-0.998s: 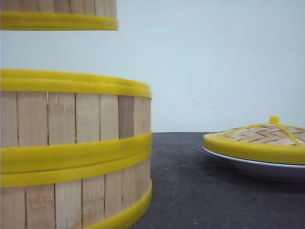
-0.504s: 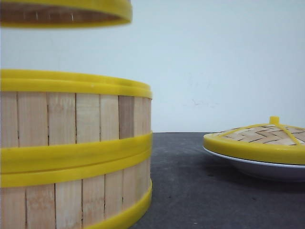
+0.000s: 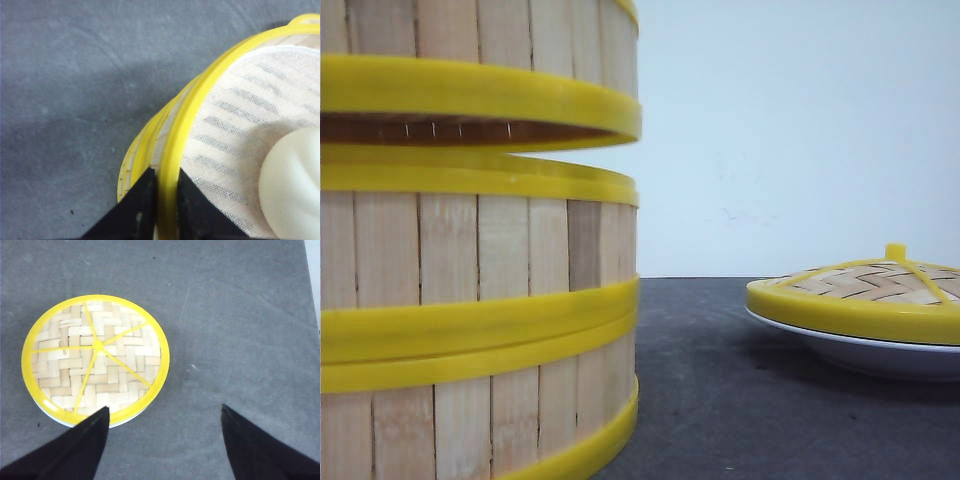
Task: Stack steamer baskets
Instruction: 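Lower the basket onto the stack and open the left gripper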
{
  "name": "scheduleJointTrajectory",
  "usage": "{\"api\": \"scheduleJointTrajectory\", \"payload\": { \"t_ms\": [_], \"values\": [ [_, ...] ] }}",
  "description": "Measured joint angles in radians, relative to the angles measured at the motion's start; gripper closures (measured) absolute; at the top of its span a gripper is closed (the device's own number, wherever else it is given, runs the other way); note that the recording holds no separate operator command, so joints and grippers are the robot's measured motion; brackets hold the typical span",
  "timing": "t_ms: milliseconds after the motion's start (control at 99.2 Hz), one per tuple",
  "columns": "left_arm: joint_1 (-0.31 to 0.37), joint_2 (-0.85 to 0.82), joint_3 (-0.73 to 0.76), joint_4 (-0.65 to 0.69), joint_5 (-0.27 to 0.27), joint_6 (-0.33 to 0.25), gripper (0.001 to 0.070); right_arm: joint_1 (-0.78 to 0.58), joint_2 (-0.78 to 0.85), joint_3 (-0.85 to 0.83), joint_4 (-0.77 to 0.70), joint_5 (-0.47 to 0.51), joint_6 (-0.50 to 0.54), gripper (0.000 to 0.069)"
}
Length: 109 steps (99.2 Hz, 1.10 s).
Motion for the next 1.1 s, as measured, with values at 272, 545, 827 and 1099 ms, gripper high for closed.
{"api": "scheduleJointTrajectory", "payload": {
  "t_ms": [272, 545, 827, 1099],
  "values": [
    [-0.01, 0.038, 0.0, 0.0, -0.083, -0.002, 0.0687, 0.0, 0.0, 0.0, 0.0, 0.0, 0.0, 0.0257],
    [-0.012, 0.043, 0.0, 0.0, -0.085, -0.004, 0.0687, 0.0, 0.0, 0.0, 0.0, 0.0, 0.0, 0.0257],
    [-0.043, 0.093, 0.0, 0.008, -0.091, -0.002, 0.0687, 0.0, 0.0, 0.0, 0.0, 0.0, 0.0, 0.0257],
    [-0.052, 0.098, 0.0, 0.023, -0.143, 0.0, 0.0687, 0.0, 0.0, 0.0, 0.0, 0.0, 0.0, 0.0257]
  ]
}}
